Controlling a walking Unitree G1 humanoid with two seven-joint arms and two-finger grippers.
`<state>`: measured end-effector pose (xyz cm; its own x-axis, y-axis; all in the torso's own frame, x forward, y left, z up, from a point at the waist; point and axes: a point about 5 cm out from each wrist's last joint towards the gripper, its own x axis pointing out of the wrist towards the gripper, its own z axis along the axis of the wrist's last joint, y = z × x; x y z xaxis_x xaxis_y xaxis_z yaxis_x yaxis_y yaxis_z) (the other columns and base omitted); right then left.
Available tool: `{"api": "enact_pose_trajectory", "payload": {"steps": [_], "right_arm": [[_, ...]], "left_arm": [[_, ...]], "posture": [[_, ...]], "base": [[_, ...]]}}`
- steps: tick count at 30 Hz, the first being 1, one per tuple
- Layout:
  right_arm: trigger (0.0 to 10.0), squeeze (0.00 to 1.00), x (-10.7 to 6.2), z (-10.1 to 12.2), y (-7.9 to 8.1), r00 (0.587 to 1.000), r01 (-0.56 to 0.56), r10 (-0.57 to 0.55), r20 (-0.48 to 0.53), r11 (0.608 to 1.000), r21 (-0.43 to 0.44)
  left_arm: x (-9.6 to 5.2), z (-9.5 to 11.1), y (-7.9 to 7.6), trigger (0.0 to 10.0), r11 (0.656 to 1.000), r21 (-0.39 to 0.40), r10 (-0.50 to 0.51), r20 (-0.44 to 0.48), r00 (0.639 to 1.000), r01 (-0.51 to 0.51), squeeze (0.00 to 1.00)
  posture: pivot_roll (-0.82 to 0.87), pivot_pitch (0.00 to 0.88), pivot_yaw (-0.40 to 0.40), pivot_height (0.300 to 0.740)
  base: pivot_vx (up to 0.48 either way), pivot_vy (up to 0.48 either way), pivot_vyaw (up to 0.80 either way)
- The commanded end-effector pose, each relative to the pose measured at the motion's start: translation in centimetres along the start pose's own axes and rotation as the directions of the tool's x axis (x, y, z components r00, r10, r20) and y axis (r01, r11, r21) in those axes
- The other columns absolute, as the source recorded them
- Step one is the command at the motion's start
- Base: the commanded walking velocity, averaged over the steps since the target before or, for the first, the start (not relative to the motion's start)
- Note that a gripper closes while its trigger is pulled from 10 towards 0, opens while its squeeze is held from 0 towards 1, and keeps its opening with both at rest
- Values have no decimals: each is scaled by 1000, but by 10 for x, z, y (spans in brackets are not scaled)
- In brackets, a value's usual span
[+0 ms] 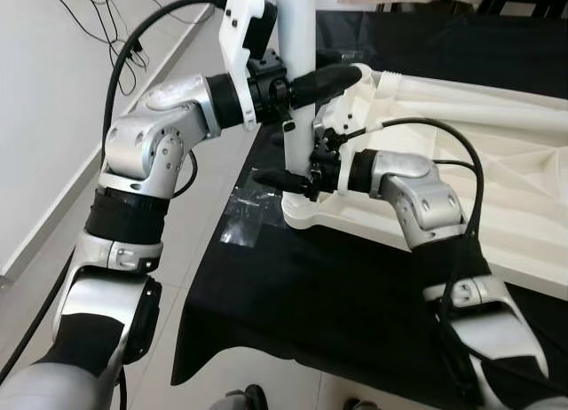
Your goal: Building children table
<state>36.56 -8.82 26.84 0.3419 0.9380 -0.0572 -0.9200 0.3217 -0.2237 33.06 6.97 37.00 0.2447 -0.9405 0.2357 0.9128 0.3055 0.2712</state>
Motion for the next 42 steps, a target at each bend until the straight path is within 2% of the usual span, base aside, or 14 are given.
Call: {"api": "enact_pose_trajectory", "payload": {"steps": [1, 14, 15, 16, 20, 21, 24, 29, 33, 34, 37, 40, 41, 42], "right_arm": [[0, 0, 25, 0, 15, 992, -124, 124, 1, 992, 7], [0, 0, 29, -6, 10, 986, -161, 158, 60, 986, 45], [0, 0, 28, -7, 8, 989, -134, 131, 65, 990, 41], [0, 0, 28, -8, 6, 991, -116, 113, 68, 993, 38], [0, 0, 27, -13, 3, 999, -29, 27, 44, 999, 46], [0, 0, 27, -22, 1, 994, 103, -102, -27, 993, 56], [0, 0, 27, -32, 0, 963, 252, -246, -109, 967, 42], [0, 0, 49, -71, 66, 745, 667, -624, -236, 706, 238], [0, 0, 55, -73, 68, 752, 659, -619, -227, 706, 257], [0, 0, 56, -71, 61, 745, 667, -629, -221, 701, 252], [0, 0, 54, -65, 49, 735, 678, -647, -205, 697, 232], [4627, 0, 51, -57, 38, 733, 681, -655, -185, 704, 202], [10000, 0, 50, -51, 33, 748, 664, -646, -155, 718, 210], [10000, 0, 49, -46, 32, 749, 662, -648, -140, 717, 218]], "left_arm": [[21, -3, -24, 0, 985, -32, -169, 17, 985, 170, 0], [23, -2, -26, 0, 986, -23, -167, 18, 986, 167, 0], [23, -3, -25, 3804, 987, -25, -161, 18, 987, 162, 1000], [22, -3, -25, 10000, 987, -26, -158, 18, 987, 158, 1000], [23, -4, -21, 10000, 992, -39, -119, 14, 993, 119, 1000], [23, -5, -19, 10000, 993, -51, -105, 12, 994, 105, 0], [22, -5, -18, 10000, 993, -63, -96, 11, 995, 96, 0], [21, -5, -14, 10000, 995, -62, -84, 7, 996, 84, 0], [22, -7, -14, 10000, 994, -64, -86, 2, 996, 86, 0], [22, -8, -14, 0, 994, -65, -90, 0, 996, 90, 0], [22, -8, -13, 0, 994, -65, -92, 0, 996, 92, 0], [22, -8, -12, 0, 994, -62, -90, -1, 996, 90, 0], [21, -8, -11, 0, 994, -61, -89, -1, 996, 88, 0], [21, -8, -11, 0, 994, -61, -88, -1, 996, 87, 0]], "posture": [[7, 201, 93, 740], [-5, 209, 79, 740], [-8, 208, 79, 740], [-10, 208, 78, 740], [-24, 213, 71, 740], [-30, 214, 66, 740], [-31, 212, 61, 740], [-38, 214, 74, 740], [-33, 211, 75, 740], [-34, 202, 78, 740], [-32, 199, 77, 740], [-32, 196, 76, 740], [-30, 195, 75, 740], [-30, 194, 74, 740]], "base": [[0, 0, 0], [0, 0, 0], [0, 0, 0], [0, 0, 0], [0, 0, 0], [0, 0, 0], [0, 0, 0], [0, 0, 0], [0, 0, 0], [0, 0, 0], [0, 0, 0], [0, 0, 0], [0, 0, 0], [0, 0, 0]]}}
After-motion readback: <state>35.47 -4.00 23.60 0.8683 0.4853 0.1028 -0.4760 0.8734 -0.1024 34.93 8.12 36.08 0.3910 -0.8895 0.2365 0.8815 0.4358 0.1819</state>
